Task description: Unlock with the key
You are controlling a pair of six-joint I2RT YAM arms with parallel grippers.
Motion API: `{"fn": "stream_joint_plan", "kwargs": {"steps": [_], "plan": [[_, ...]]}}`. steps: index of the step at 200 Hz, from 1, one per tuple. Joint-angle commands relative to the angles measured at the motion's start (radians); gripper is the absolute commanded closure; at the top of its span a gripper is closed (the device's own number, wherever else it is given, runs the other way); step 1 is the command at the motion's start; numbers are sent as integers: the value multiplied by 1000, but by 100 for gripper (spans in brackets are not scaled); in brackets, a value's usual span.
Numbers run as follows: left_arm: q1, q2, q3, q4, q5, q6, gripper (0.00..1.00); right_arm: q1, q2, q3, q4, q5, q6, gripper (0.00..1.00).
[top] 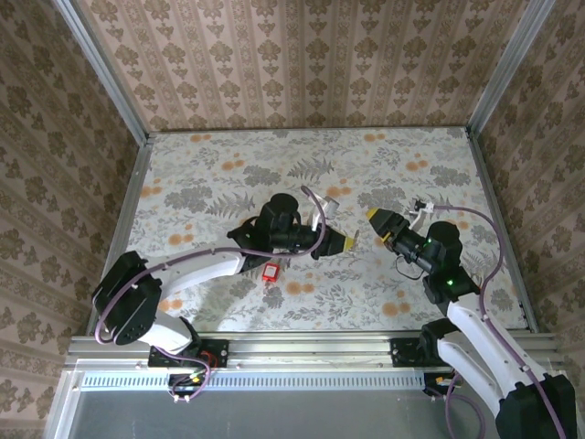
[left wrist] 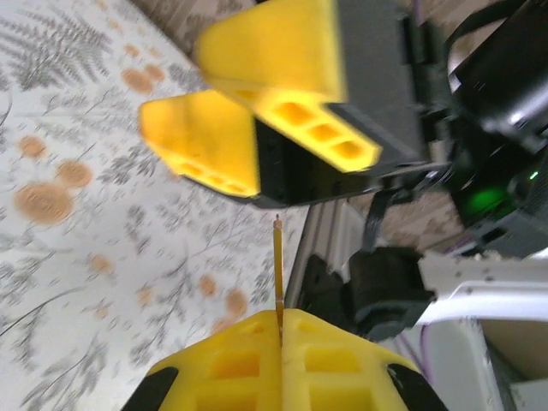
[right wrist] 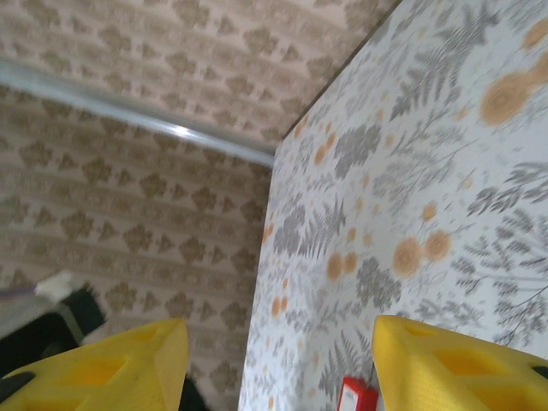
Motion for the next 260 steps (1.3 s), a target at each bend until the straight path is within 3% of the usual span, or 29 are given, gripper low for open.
{"fn": "stream_joint_plan", "kwargs": {"steps": [1, 30, 89, 133, 171, 206, 260], "plan": [[24, -9, 56, -224, 110, 162, 100, -1, -10, 19, 81, -158, -65, 41], [44, 18, 106, -295, 128, 201, 100, 26, 2, -24, 207, -224, -37, 42], [48, 53, 166, -326, 157, 215, 100, 87, -19, -74, 162, -177, -110, 47], [48, 60, 164, -280, 182, 184, 100, 121, -30, -116, 225, -164, -100, 51], [48, 68, 163, -249, 194, 158, 100, 157, -32, -120, 232, -137, -102, 61], [49, 71, 165, -246, 202, 156, 100, 164, -35, -125, 227, -119, -98, 77], [50, 79, 159, -245, 211, 156, 100, 164, -80, -123, 186, -93, -96, 90]]}}
